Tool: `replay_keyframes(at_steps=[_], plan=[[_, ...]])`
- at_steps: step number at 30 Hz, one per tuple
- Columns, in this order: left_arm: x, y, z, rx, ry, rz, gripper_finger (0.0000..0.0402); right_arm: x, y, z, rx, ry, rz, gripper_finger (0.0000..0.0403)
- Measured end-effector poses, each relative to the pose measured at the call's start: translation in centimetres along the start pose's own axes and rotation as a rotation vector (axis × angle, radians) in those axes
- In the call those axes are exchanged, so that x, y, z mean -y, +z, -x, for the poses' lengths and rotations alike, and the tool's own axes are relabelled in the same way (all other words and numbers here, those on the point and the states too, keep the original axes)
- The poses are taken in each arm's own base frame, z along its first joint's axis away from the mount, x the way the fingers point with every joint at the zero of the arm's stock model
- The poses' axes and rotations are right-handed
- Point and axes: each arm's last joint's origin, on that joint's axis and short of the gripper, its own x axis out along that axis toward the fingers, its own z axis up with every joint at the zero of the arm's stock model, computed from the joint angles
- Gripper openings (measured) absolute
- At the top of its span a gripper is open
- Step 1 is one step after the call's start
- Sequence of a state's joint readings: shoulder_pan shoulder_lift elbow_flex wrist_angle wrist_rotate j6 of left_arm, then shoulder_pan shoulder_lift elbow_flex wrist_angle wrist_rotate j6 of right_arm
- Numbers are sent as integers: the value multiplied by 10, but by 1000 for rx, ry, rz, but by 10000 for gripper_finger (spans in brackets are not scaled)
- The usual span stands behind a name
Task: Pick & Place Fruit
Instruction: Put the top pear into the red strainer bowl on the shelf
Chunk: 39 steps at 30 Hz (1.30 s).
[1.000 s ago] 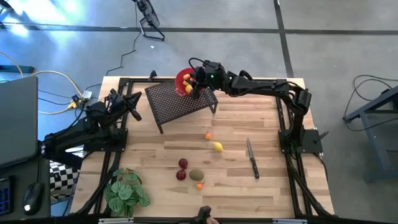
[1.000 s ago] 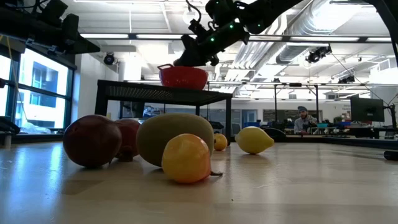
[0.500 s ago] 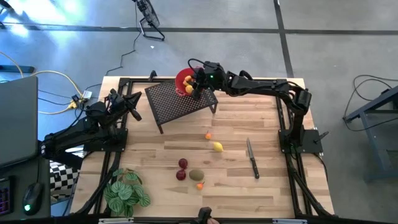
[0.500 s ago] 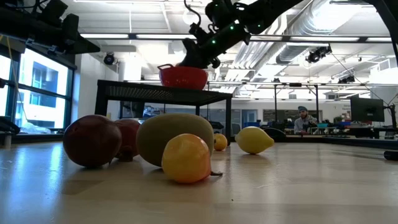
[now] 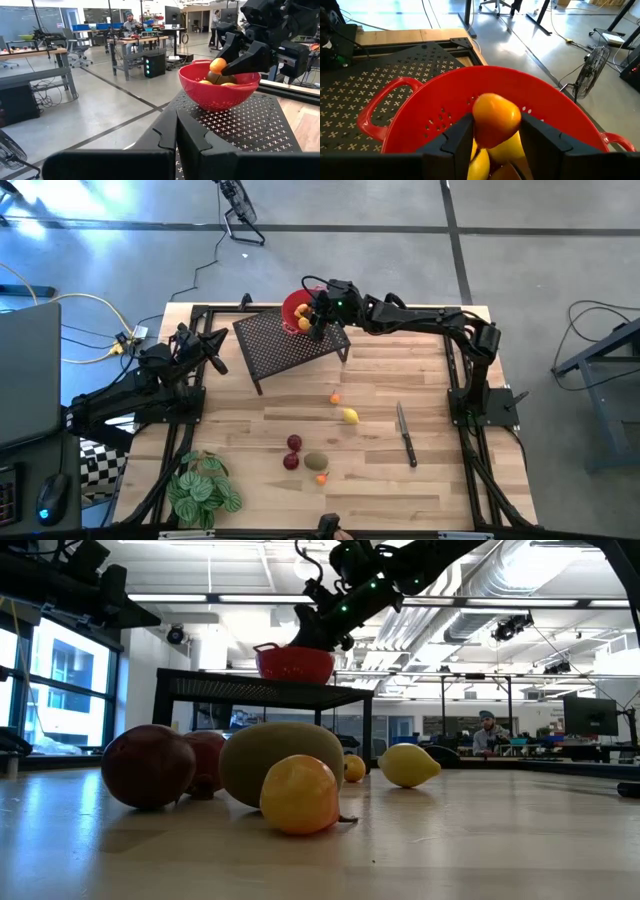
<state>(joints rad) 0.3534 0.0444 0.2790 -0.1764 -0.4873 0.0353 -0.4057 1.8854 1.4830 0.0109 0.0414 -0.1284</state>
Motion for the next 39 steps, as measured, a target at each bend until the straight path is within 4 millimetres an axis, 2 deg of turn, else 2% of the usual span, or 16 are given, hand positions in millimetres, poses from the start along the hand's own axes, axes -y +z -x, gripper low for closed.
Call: replay_keyframes(at_steps=[15, 23, 28, 36, 39], plan=[[0, 0, 0, 0, 0, 0, 0, 0, 2, 2, 7, -2, 62, 189], [0, 0, 0, 0, 0, 0, 0, 1, 27, 32, 75, -9, 86, 181], [0, 0, 0, 0, 0, 0, 0, -4, 38, 58, 39, 15, 95, 172], [0, 0, 0, -1, 0, -1, 0, -11, 34, 90, -132, 48, 94, 143], [0, 0, 0, -1, 0, -1, 0, -10, 34, 94, -159, 29, 85, 124]])
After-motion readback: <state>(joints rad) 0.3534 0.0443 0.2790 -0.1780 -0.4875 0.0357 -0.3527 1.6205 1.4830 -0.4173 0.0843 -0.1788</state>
